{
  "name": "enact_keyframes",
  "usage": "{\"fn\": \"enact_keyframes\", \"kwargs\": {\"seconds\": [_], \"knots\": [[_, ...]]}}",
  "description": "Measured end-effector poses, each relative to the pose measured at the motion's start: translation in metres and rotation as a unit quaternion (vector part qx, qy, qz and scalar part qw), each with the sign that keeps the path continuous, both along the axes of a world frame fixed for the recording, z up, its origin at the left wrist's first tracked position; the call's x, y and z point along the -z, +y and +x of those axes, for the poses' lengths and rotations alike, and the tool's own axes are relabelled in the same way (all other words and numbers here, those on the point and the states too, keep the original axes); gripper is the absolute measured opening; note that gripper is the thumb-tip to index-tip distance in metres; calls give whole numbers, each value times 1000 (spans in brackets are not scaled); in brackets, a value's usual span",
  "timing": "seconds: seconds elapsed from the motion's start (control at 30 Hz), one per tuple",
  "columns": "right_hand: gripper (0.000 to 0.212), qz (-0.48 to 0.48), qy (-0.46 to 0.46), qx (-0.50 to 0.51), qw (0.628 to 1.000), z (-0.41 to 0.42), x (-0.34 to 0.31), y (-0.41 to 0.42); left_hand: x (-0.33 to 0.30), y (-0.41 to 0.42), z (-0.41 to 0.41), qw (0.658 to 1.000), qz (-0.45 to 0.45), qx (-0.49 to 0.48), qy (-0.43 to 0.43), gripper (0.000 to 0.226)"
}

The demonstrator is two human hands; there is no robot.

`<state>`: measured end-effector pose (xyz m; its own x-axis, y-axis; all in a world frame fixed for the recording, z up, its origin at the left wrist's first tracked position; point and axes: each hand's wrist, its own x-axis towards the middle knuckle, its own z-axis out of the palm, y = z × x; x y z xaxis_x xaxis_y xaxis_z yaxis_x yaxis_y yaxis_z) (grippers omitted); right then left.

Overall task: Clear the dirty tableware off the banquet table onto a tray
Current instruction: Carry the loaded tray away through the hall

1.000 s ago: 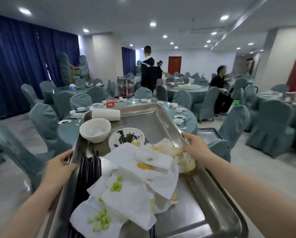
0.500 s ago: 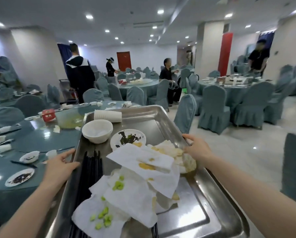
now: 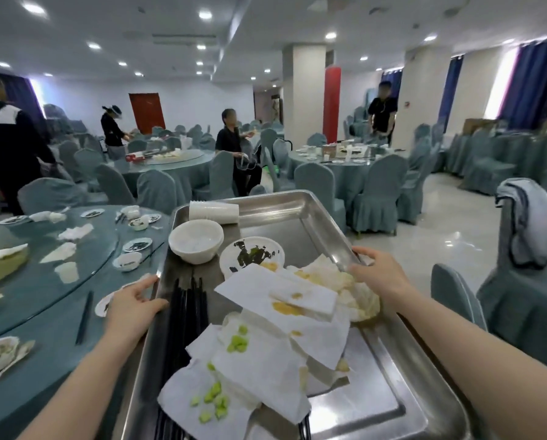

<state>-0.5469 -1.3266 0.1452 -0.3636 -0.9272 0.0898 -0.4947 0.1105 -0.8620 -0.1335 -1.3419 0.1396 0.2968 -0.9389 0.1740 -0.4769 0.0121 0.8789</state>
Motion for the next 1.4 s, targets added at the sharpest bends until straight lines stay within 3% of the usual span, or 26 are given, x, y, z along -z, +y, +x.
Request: {"fn": "enact_keyframes", "kwargs": {"seconds": [0.2,0.63,0.97,1.4], "knots": [[61,15,-10,28,999,-71,13,-92,12,-128,-71,999,4,23,42,54],[64,19,-8,71,997,-206,28,-324,19,-400,-214,995,33,86,43,58],[69,17,2,-3,1000,-321,24,-574,30,-604,-325,999,27,-3,46,55],[61,14,6,-41,999,-394,31,-919,40,-917,-385,996,42,-56,50,52]]}}
